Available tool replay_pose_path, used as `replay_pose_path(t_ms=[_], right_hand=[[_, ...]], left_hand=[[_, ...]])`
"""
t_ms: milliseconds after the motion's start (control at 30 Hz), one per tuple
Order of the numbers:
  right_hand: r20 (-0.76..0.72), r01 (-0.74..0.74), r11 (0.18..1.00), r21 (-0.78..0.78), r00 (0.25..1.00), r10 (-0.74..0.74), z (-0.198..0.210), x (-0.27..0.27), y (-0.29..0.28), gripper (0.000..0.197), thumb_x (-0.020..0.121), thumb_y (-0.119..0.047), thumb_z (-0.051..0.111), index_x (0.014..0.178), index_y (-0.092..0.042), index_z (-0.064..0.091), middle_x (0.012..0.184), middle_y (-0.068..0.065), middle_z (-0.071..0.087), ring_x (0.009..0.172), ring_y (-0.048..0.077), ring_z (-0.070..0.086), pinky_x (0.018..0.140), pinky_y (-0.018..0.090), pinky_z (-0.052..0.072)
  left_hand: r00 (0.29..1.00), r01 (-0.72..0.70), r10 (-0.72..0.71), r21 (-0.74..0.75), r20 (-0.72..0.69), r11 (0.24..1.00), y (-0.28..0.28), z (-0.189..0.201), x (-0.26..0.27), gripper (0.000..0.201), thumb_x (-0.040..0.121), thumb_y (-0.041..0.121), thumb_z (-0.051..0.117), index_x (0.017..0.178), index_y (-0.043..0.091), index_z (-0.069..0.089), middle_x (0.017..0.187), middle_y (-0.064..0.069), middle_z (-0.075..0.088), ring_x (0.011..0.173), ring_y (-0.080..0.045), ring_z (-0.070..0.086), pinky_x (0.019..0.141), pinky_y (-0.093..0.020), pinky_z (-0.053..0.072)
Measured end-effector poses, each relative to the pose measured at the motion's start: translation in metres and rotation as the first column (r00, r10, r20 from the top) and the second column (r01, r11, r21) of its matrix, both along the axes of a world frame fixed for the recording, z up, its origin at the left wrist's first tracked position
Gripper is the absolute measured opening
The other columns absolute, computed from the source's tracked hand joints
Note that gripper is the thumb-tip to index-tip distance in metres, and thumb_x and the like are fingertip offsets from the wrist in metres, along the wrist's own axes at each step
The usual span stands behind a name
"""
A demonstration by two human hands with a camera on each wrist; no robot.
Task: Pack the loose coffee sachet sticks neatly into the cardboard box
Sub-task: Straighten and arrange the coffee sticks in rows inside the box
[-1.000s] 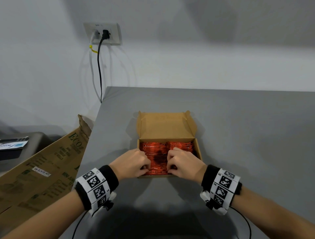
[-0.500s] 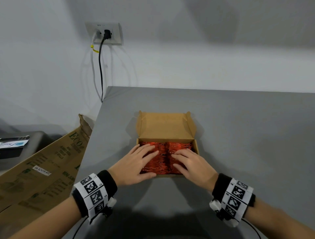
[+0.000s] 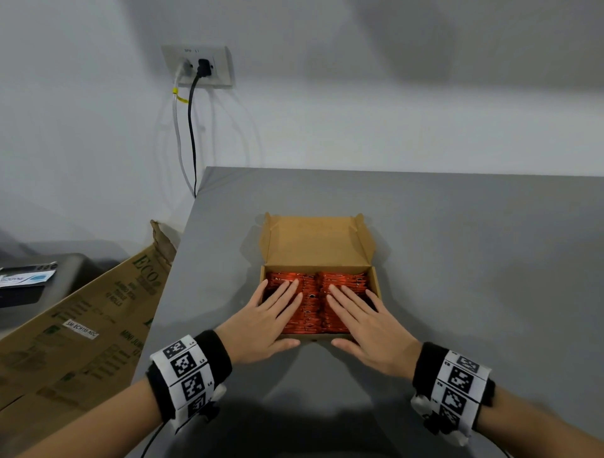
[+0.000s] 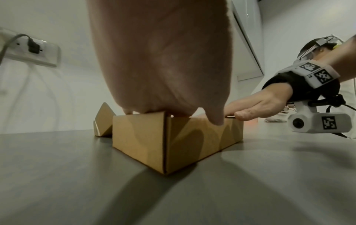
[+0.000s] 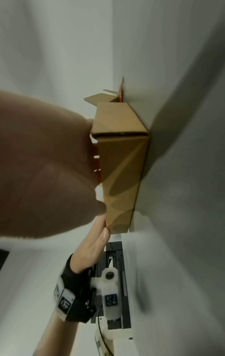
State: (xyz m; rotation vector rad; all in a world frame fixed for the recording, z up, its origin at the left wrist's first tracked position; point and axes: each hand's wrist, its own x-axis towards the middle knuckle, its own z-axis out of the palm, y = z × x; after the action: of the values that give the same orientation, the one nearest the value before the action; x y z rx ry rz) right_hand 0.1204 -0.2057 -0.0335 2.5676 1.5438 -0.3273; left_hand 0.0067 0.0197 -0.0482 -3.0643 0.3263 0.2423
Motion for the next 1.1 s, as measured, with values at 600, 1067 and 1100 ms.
replay_pose_path(t_ms=[600, 1067, 1100], right_hand=[[-0.177, 0.355, 0.907, 0.227, 0.931, -0.32, 0.014, 0.019, -0.013, 0.104, 0.077, -0.065, 0.056, 0.148, -0.026, -0.009, 0.156, 0.008, -0.002, 0.141, 0.028, 0.017, 0.112, 0.042, 0.028], [-0.551, 0.613, 0.751, 0.243, 0.725, -0.414, 0.018, 0.073, 0.024, 0.094, 0.083, -0.024, 0.068, 0.148, -0.009, 0.0, 0.134, 0.012, 0.052, 0.122, 0.025, 0.05, 0.097, 0.025, 0.036], [-0.549, 0.611, 0.754, 0.24, 0.726, -0.414, 0.02, 0.076, 0.026, 0.095, 0.084, -0.024, 0.068, 0.148, -0.01, 0.0, 0.134, 0.012, 0.052, 0.122, 0.025, 0.05, 0.097, 0.026, 0.036]], left_hand=[[0.879, -0.467, 0.361, -0.711, -0.31, 0.526, 0.012, 0.022, 0.007, 0.132, 0.073, 0.039, 0.076, 0.137, 0.016, -0.037, 0.155, 0.002, 0.001, 0.141, -0.007, 0.012, 0.112, -0.021, 0.02], [0.812, -0.46, 0.566, -0.752, -0.141, 0.473, 0.037, 0.016, 0.059, 0.052, 0.07, 0.018, 0.081, 0.117, 0.016, 0.059, 0.106, 0.001, 0.068, 0.093, -0.008, 0.06, 0.09, -0.022, 0.047], [0.811, -0.463, 0.565, -0.753, -0.149, 0.467, 0.038, 0.015, 0.061, 0.053, 0.07, 0.018, 0.081, 0.118, 0.016, 0.058, 0.107, 0.001, 0.068, 0.096, -0.01, 0.061, 0.092, -0.026, 0.048]])
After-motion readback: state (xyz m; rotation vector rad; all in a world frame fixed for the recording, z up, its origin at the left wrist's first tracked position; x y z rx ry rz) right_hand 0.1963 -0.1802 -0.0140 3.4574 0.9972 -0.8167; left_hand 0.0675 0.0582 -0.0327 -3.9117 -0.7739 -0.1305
